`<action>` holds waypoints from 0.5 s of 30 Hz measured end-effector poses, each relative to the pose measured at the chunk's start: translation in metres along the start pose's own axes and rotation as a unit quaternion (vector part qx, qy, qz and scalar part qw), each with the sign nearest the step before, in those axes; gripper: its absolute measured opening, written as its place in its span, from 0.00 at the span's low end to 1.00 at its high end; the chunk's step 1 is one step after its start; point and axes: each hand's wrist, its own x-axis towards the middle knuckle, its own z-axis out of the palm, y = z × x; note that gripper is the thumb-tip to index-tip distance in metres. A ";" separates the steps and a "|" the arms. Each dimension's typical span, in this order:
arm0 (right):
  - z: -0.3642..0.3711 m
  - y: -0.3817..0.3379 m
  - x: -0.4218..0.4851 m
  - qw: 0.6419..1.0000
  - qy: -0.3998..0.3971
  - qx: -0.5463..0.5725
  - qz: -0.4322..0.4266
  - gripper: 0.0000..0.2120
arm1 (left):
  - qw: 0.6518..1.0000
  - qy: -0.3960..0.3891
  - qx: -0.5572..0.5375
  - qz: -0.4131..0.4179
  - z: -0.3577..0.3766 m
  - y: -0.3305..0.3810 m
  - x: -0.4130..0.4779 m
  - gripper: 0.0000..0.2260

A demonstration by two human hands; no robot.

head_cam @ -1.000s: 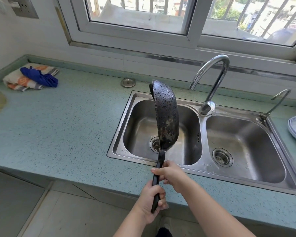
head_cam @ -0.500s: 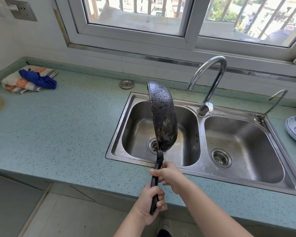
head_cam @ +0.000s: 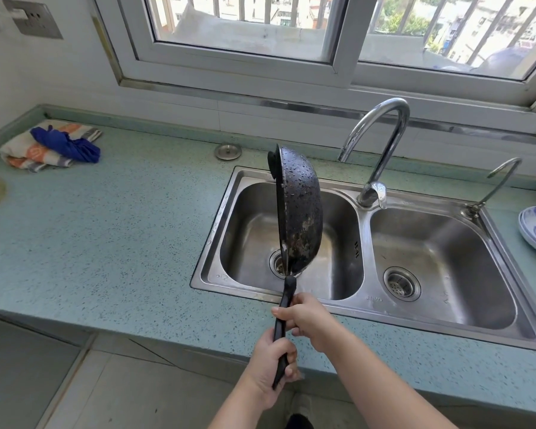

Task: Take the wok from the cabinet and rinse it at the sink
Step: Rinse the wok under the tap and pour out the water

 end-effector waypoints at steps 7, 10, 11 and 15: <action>-0.005 0.001 0.002 0.999 -0.035 0.039 0.016 0.05 | 0.995 0.067 0.059 0.032 0.004 0.000 -0.001 0.10; -0.007 0.004 0.003 0.997 -0.041 0.057 0.021 0.06 | 0.992 0.080 0.091 0.042 0.007 -0.001 0.000 0.06; -0.007 0.005 0.004 0.997 -0.044 0.062 0.021 0.06 | 0.990 0.083 0.103 0.043 0.007 -0.001 0.000 0.07; -0.010 0.008 0.004 0.996 -0.050 0.073 0.024 0.03 | 0.987 0.098 0.116 0.042 0.008 0.001 -0.001 0.07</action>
